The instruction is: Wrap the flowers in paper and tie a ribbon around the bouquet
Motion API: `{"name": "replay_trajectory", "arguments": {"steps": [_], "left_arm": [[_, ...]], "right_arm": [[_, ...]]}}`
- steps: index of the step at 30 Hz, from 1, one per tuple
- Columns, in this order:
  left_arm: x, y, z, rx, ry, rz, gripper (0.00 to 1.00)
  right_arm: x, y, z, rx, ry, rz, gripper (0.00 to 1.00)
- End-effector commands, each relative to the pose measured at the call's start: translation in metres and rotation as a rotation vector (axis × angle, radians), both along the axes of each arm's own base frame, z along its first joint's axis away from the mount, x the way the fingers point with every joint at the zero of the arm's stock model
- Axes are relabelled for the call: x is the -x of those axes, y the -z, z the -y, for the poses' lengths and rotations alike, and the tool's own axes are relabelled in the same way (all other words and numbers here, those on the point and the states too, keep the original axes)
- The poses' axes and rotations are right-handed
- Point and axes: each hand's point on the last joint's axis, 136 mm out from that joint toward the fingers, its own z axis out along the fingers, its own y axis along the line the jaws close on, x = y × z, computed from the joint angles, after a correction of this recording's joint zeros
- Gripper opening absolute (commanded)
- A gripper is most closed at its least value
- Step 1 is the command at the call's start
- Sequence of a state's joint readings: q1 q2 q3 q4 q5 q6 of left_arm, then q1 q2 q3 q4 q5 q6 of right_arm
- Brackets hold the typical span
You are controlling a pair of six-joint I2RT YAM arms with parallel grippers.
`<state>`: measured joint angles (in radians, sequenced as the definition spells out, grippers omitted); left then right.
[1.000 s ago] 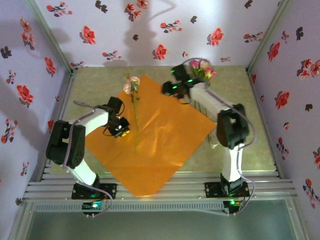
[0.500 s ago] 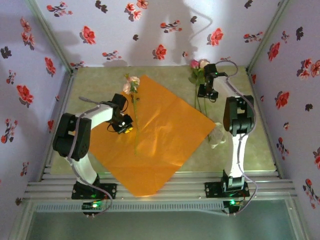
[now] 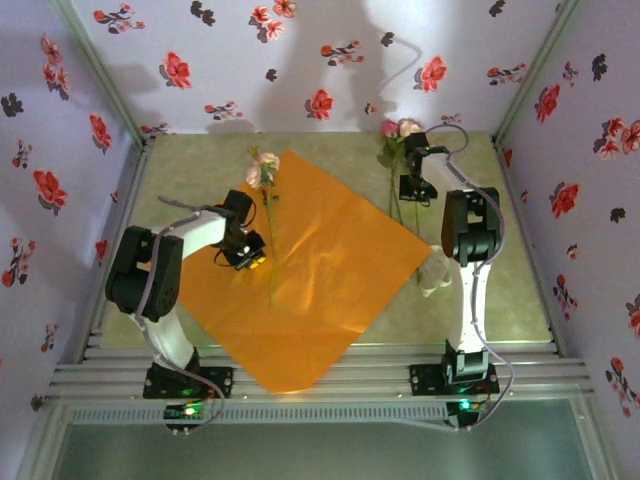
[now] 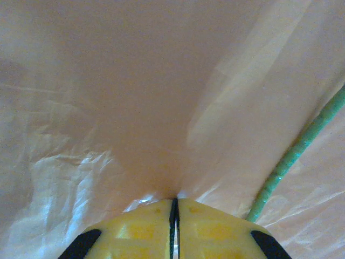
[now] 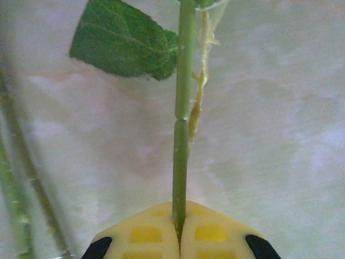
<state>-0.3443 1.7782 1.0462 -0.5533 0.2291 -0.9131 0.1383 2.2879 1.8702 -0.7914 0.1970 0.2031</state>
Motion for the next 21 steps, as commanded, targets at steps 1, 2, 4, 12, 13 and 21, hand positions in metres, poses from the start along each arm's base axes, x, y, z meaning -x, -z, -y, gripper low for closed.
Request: {"name": "replay_trajectory", "arguments": {"steps": [1,2,4,12,13,21], "left_arm": [[0.013,0.008,-0.007,-0.020,0.014,-0.042,0.10],[0.014,0.008,-0.007,-0.019,0.014,-0.042,0.10],[0.014,0.009,-0.007,-0.019,0.014,-0.045,0.10],[0.014,0.011,-0.006,-0.015,0.014,-0.044,0.10],[0.014,0.011,-0.006,-0.014,0.012,-0.043,0.09],[0.013,0.010,-0.006,-0.009,0.005,-0.033,0.09]], "right_arm": [[-0.011,-0.093,0.040,0.231,0.056,0.210,0.00],[-0.012,-0.115,0.048,0.277,0.078,0.257,0.00],[-0.012,-0.166,0.062,0.347,0.118,0.370,0.00],[0.006,-0.303,0.046,0.306,0.125,0.702,0.00],[0.009,-0.312,0.033,0.262,0.097,0.734,0.00],[0.057,-0.257,-0.184,-0.448,-0.211,0.615,0.00]]}}
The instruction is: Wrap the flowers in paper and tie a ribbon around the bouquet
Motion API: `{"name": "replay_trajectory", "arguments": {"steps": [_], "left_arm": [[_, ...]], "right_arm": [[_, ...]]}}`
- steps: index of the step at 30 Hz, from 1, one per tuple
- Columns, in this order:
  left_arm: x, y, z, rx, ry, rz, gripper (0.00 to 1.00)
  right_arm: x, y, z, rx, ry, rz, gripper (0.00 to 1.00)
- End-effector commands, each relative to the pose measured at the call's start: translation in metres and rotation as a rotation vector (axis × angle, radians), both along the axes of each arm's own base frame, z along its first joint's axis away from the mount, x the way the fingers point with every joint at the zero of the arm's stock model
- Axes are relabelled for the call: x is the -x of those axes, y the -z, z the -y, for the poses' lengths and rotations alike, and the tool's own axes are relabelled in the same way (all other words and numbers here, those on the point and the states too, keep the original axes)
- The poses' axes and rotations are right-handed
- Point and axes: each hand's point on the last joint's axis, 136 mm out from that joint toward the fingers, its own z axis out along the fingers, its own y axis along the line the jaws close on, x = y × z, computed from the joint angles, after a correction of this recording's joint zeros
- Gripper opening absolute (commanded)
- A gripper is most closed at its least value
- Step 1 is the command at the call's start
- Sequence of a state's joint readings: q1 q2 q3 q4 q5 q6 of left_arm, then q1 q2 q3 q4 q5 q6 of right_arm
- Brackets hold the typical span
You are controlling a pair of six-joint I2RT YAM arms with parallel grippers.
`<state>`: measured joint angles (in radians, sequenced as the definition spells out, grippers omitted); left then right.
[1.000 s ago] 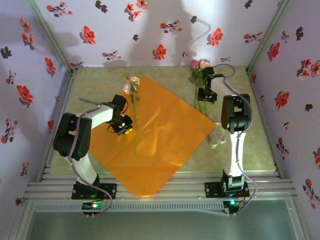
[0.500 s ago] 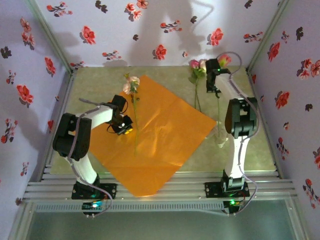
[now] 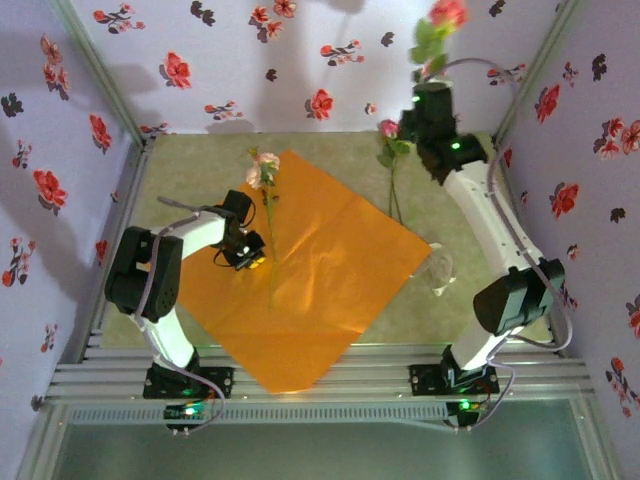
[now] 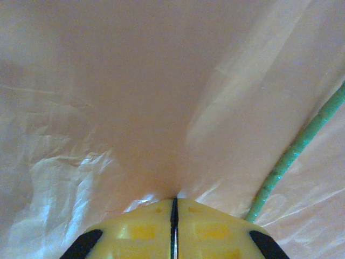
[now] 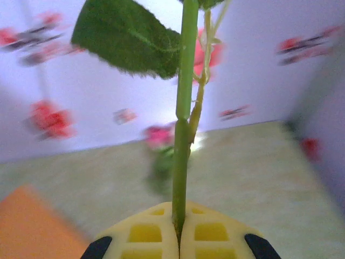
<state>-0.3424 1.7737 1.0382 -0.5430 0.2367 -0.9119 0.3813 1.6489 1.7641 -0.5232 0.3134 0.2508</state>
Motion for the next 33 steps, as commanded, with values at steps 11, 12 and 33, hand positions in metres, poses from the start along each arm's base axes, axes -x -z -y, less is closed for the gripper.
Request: {"name": "replay_trajectory", "arguments": {"steps": [11,12,33], "left_arm": [[0.016,0.011,-0.008,-0.020,-0.006,-0.038,0.09],[0.017,0.012,-0.008,-0.018,-0.009,-0.039,0.09],[0.021,0.005,-0.008,-0.007,-0.012,-0.028,0.09]], "right_arm": [[0.038,0.229,-0.231,-0.446,-0.288,-0.595,0.00],[0.038,0.244,-0.234,-0.441,-0.276,-0.631,0.00],[-0.008,0.238,0.010,-0.054,0.009,-0.646,0.49]]}}
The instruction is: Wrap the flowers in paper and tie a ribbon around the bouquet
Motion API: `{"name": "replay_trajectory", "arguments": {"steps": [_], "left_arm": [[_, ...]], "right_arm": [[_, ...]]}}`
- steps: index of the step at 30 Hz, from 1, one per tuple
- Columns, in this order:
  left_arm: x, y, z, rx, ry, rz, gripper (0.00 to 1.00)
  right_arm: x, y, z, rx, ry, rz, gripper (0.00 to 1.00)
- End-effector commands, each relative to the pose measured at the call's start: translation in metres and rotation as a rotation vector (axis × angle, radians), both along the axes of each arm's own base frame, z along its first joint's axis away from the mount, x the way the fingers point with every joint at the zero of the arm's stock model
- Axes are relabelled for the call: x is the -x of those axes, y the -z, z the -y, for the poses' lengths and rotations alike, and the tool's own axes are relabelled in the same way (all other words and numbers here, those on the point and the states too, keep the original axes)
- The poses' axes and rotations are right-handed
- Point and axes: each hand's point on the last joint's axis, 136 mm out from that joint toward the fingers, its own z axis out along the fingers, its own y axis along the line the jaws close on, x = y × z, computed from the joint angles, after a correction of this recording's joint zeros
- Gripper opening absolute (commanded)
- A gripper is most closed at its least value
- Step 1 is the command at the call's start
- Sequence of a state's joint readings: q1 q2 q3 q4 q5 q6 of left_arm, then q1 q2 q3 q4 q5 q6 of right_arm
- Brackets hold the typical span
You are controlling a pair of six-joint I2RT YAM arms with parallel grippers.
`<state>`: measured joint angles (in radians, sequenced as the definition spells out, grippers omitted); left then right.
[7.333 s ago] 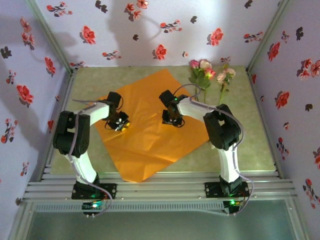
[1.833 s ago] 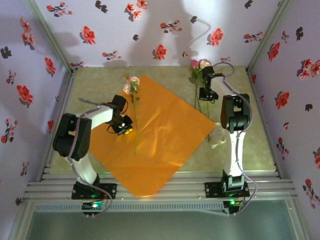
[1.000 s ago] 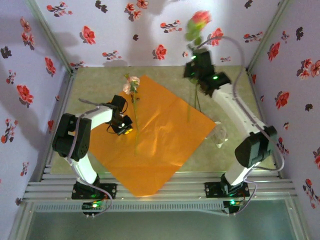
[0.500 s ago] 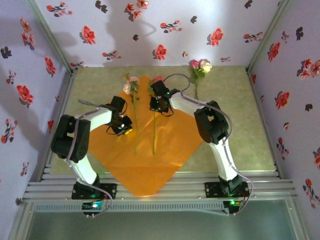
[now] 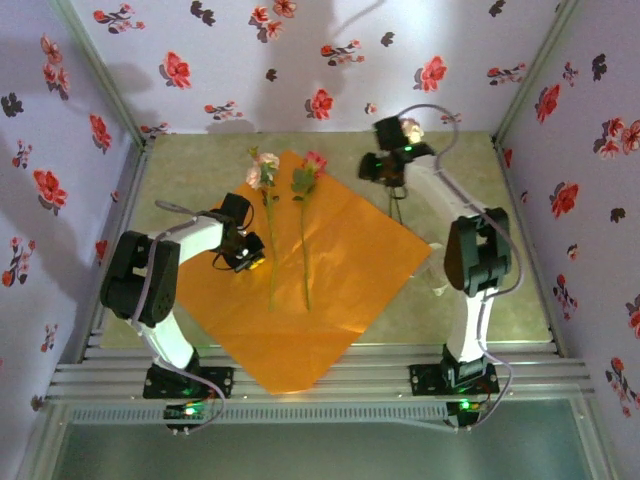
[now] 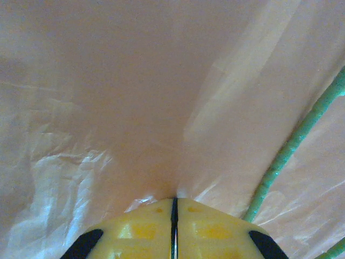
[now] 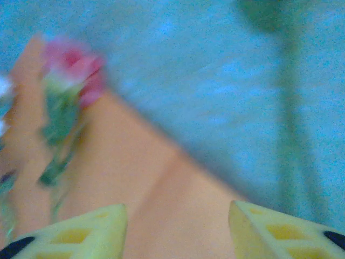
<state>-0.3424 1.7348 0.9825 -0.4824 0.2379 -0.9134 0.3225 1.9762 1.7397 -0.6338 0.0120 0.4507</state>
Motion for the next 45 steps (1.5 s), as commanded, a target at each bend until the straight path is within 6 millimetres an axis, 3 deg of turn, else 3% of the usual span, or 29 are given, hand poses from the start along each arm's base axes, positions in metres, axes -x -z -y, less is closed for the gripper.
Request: {"name": "replay_trajectory", "arguments": {"steps": [1,5,11,21,28,32,39,45], "left_arm": [[0.019,0.005,-0.007,-0.023,-0.012,-0.067,0.09],[0.019,0.005,-0.007,-0.023,-0.014,-0.072,0.09],[0.018,0.004,-0.007,-0.025,-0.017,-0.074,0.09],[0.019,0.005,-0.008,-0.029,-0.016,-0.078,0.09],[0.020,0.007,-0.008,-0.031,-0.014,-0.088,0.08],[0.021,0.008,-0.008,-0.033,-0.017,-0.095,0.08],[0.020,0.009,-0.008,-0.032,-0.018,-0.098,0.08],[0.019,0.008,-0.007,-0.032,-0.017,-0.104,0.08]], "right_arm": [[0.009,0.047,0.053,0.150,0.014,-0.141,0.47],[-0.001,0.063,0.076,0.233,0.011,-0.177,0.34],[-0.004,0.093,0.080,0.288,-0.032,-0.254,0.38],[-0.031,0.101,0.075,0.253,0.042,-0.212,0.42],[-0.077,0.095,0.061,0.113,0.091,-0.069,0.48],[-0.099,0.092,0.061,0.030,0.141,-0.020,0.41],[-0.117,0.113,0.073,-0.023,0.200,-0.053,0.34],[-0.132,0.122,0.068,-0.070,0.189,-0.057,0.27]]}}
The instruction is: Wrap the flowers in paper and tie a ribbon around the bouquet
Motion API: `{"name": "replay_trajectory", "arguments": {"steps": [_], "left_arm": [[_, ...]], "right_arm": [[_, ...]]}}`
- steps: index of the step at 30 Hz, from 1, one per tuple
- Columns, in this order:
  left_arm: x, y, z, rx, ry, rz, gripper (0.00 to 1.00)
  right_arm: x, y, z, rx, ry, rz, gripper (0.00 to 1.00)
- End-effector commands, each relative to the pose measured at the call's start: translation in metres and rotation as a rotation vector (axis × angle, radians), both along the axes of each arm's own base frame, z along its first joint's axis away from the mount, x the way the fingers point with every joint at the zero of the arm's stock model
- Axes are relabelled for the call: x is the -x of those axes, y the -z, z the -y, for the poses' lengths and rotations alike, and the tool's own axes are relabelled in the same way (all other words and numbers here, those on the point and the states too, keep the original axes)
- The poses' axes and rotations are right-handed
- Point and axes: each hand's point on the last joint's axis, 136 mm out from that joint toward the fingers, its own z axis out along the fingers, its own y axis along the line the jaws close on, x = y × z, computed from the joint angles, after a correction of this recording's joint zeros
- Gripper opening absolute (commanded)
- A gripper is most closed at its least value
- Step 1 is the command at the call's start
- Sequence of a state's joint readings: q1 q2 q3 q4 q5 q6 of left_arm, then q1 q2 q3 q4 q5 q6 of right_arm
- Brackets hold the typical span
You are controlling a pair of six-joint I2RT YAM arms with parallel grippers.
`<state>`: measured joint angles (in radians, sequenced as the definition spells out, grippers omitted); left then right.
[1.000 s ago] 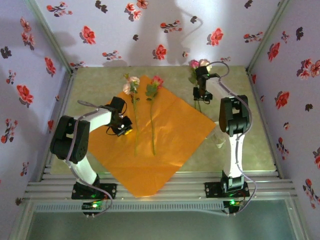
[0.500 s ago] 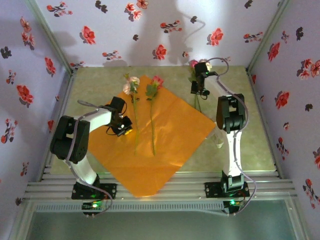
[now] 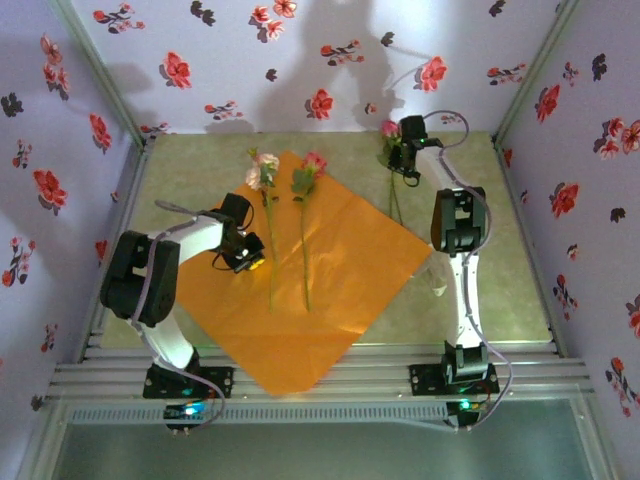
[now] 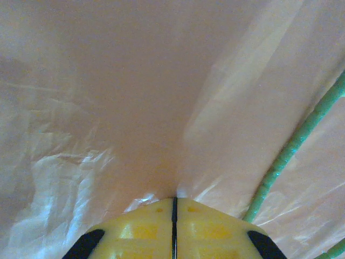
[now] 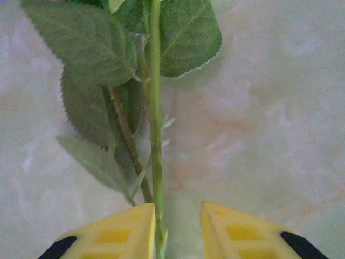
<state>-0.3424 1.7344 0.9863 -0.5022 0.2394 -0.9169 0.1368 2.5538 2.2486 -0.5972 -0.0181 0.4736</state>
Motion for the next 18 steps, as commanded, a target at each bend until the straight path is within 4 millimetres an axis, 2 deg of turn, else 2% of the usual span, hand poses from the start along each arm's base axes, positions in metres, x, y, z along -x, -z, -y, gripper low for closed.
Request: {"name": "replay_trajectory", "arguments": {"steps": [1,8,13,18], "left_arm": [[0.016,0.009,-0.006,-0.028,-0.015,-0.090,0.08],[0.017,0.010,-0.006,-0.029,-0.012,-0.095,0.08],[0.015,0.010,-0.006,-0.028,-0.013,-0.095,0.08],[0.015,0.009,-0.006,-0.027,-0.012,-0.095,0.08]], "right_arm": [[-0.005,0.005,-0.006,-0.043,0.005,-0.015,0.27],[-0.007,0.013,-0.007,-0.073,0.025,-0.019,0.26],[-0.009,0.015,-0.010,-0.097,0.035,-0.014,0.30],[-0.009,0.018,-0.008,-0.093,0.044,-0.021,0.18]]}}
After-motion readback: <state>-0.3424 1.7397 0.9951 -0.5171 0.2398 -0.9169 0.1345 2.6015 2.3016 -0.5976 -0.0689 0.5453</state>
